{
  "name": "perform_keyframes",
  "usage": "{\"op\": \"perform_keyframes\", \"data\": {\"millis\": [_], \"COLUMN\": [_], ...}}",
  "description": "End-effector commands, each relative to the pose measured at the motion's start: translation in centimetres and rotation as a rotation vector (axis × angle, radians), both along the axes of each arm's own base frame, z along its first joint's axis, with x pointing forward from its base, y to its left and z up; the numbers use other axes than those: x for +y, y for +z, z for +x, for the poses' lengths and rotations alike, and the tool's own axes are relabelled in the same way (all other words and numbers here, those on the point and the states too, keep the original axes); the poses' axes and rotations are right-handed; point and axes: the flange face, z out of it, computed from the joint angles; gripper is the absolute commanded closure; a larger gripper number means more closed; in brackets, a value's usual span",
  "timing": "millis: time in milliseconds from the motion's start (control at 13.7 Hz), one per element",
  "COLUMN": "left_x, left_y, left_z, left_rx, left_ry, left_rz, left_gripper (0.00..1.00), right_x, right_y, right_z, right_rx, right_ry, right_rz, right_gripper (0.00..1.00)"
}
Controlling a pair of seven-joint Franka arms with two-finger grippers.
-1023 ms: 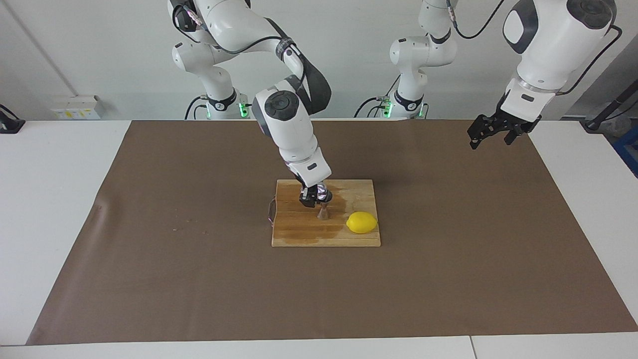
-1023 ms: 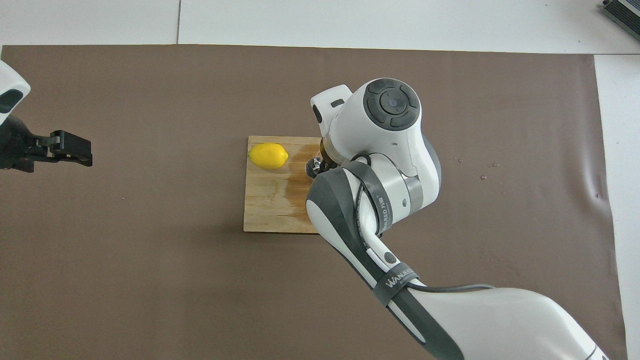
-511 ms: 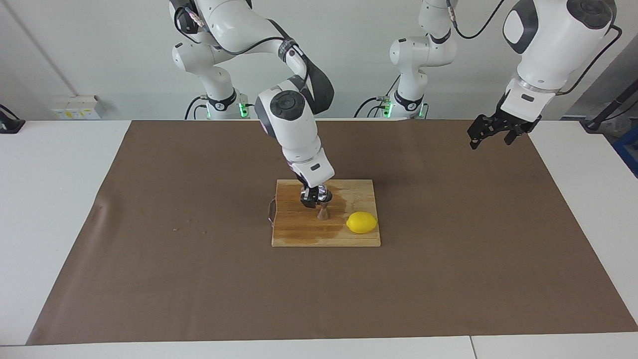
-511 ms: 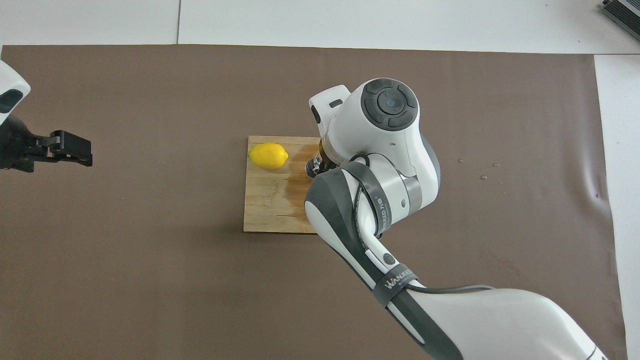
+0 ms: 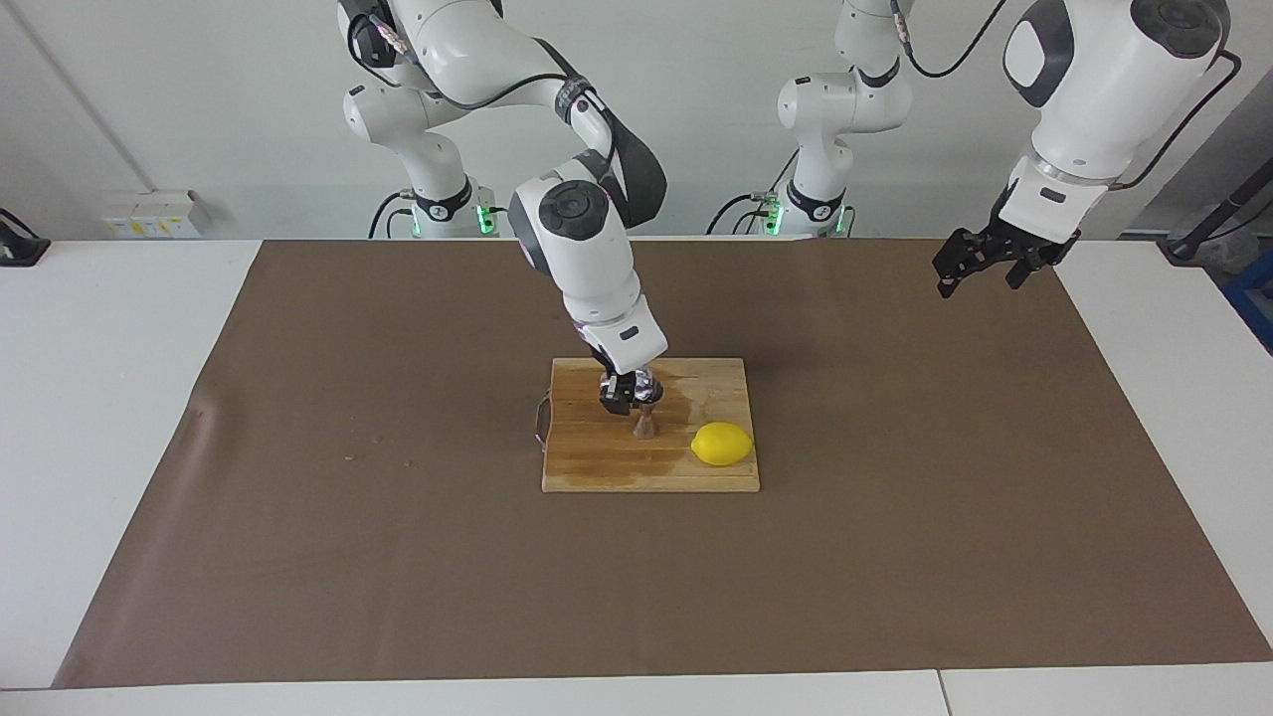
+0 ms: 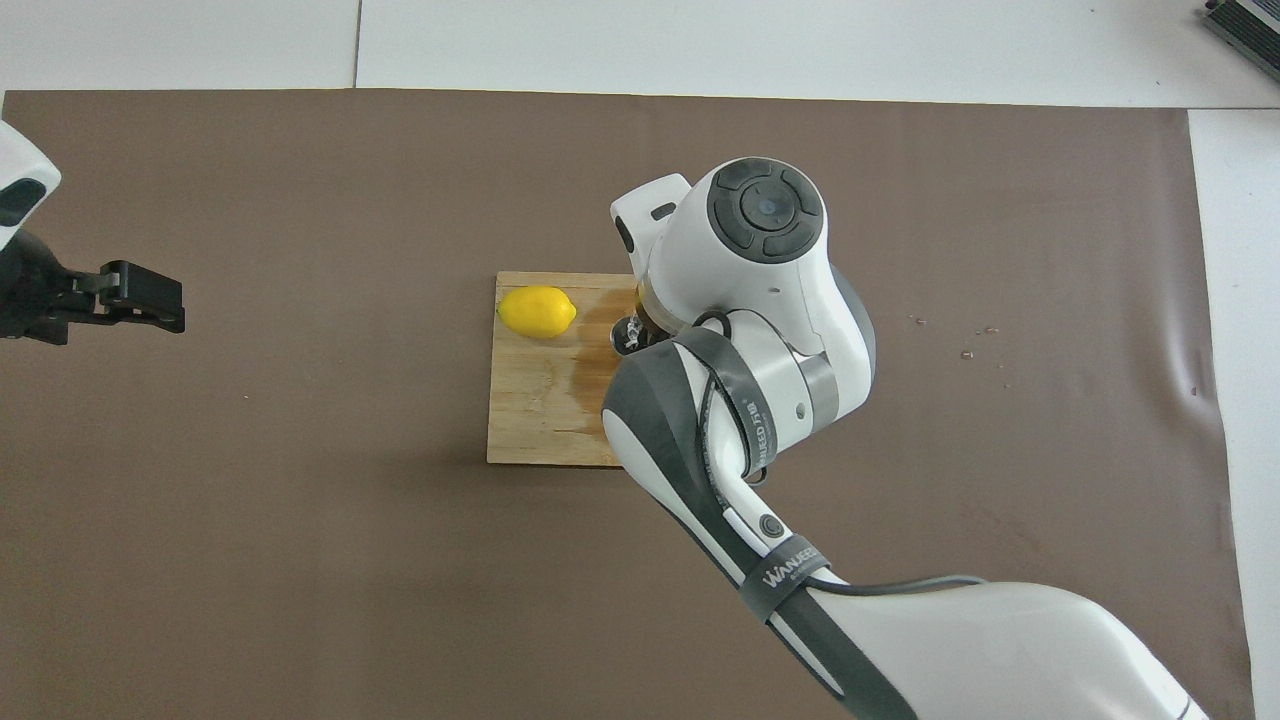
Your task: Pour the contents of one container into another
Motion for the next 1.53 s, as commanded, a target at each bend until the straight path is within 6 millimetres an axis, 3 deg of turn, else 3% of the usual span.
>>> {"op": "perform_keyframes", "data": {"millis": [0, 1461], "left_x": [0.25, 0.25], "left_y": [0.06, 0.06], "left_z": [-0.93, -0.93], "left_rx": [-0.002, -0.002], "left_ry": [0.011, 0.011], "left_rz": [0.016, 0.016], "left_gripper": [0.0, 0.0], "right_x": [0.42, 0.4], "right_y": [0.31, 0.2], "right_z": [0.29, 0.26], "right_rx": [-0.005, -0.017], "right_ry": [-0.002, 0.013], "right_rz": [-0.023, -0.055], "right_gripper": [0.92, 0.93]}}
